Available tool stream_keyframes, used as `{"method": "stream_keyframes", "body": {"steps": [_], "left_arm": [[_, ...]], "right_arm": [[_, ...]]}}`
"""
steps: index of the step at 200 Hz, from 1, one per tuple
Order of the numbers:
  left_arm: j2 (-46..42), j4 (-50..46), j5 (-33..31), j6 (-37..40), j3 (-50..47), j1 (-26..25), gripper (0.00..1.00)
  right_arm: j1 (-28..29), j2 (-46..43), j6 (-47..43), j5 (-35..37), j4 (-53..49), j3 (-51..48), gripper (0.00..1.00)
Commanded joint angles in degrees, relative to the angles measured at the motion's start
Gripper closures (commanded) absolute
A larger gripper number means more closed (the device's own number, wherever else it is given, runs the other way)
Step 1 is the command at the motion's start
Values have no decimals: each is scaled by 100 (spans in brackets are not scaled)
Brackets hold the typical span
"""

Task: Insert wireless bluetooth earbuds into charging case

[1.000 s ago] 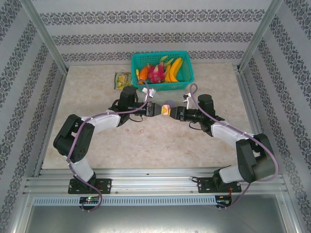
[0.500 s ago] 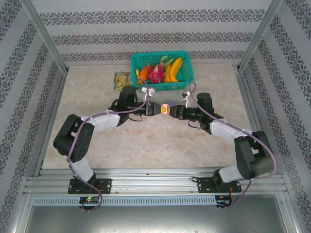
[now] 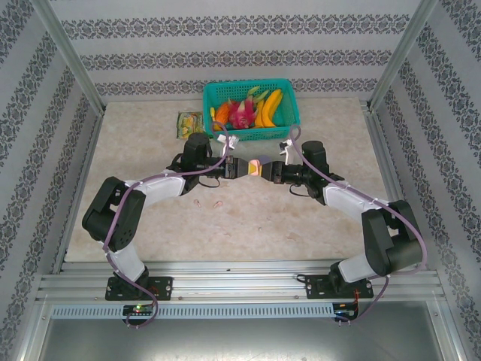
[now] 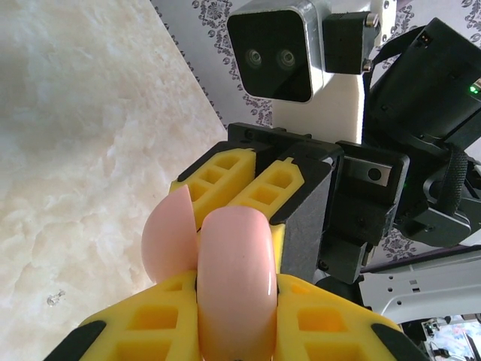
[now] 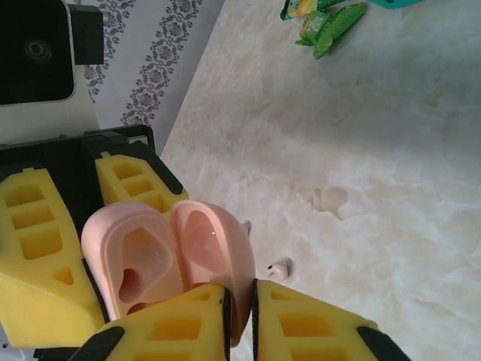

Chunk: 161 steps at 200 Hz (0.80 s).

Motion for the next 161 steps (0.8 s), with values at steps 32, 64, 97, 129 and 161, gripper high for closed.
{"method": "stream_keyframes", "body": {"steps": [32,64,97,129,161], "left_arm": [[50,-206,-34,158,31,-14,58],[8,-323,-209,200,48,-2,43],[-209,-540,-458,338,60,35,21],[-587,-1356,-772,799,193,153,0],[-919,-3360,-1531,1871,836,174,0]], "right_arm": [[45,-14,-288,87,-302,281,92],[44,-90,-391,192,-504,303,94],[43,-152,-501,334,-718,305,96],[37,-235,-797,635,-1145,376,100],[37,-271,-1104,910,-1544,598,100]]}}
